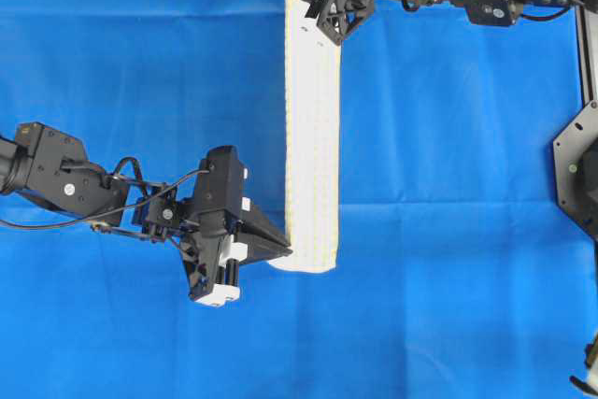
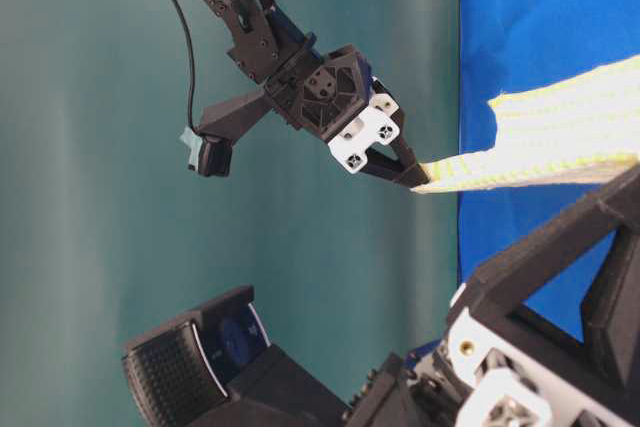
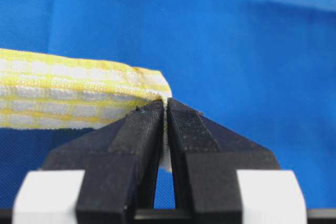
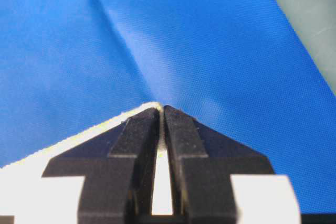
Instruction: Fold the yellow towel.
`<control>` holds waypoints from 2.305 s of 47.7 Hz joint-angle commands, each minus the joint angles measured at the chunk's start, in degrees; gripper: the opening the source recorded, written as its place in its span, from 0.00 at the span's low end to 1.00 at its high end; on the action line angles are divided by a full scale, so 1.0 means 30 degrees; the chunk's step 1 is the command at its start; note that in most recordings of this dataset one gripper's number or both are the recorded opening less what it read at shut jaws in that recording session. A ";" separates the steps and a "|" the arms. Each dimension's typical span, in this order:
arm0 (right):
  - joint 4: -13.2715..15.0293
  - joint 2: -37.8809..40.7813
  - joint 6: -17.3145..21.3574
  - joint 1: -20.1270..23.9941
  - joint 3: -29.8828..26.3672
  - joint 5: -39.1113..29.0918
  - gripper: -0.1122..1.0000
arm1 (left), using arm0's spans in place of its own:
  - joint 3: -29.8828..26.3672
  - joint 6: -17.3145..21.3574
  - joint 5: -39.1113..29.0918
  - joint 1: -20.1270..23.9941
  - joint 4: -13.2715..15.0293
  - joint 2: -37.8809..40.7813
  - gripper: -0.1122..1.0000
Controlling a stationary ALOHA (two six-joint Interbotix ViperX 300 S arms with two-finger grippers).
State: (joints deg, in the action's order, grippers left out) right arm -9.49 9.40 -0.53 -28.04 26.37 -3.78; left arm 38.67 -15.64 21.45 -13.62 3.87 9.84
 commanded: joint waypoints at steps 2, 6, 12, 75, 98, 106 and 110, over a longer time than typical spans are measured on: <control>0.0029 -0.0264 -0.0029 -0.0029 -0.0527 0.0205 0.13 | -0.0176 0.0029 0.0117 -0.0381 -0.0059 -0.0615 0.12; 0.0029 -0.0234 -0.0088 0.0059 -0.0527 0.0234 0.13 | -0.0176 0.0029 0.0000 -0.0381 -0.0059 -0.0615 0.12; 0.0088 -0.0205 -0.0322 0.0322 -0.0645 0.0234 0.13 | -0.0234 0.0000 -0.0117 -0.0381 -0.0059 -0.0615 0.21; -0.0059 -1.0693 -0.0674 0.5479 0.7734 0.3604 0.66 | 0.3223 0.2607 -0.3545 0.4160 -0.0293 -0.8057 0.65; -0.0146 -1.0693 -0.0674 0.5771 0.8203 0.3984 0.67 | 0.3428 0.2813 -0.3193 0.5039 -0.0322 -0.8203 0.69; -0.0176 -0.9844 -0.0674 0.4307 0.7676 0.3867 0.72 | 0.3223 0.4131 -0.3193 0.6738 -0.0322 -0.8027 0.72; -0.0176 -0.9258 -0.0674 0.3545 0.7354 0.3838 0.77 | 0.3047 0.4980 -0.3193 0.7910 -0.0293 -0.7793 0.76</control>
State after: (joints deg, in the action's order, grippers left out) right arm -9.84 -19.07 -2.64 -15.73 50.45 7.47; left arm 49.57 -2.20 11.43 7.29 3.08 -13.45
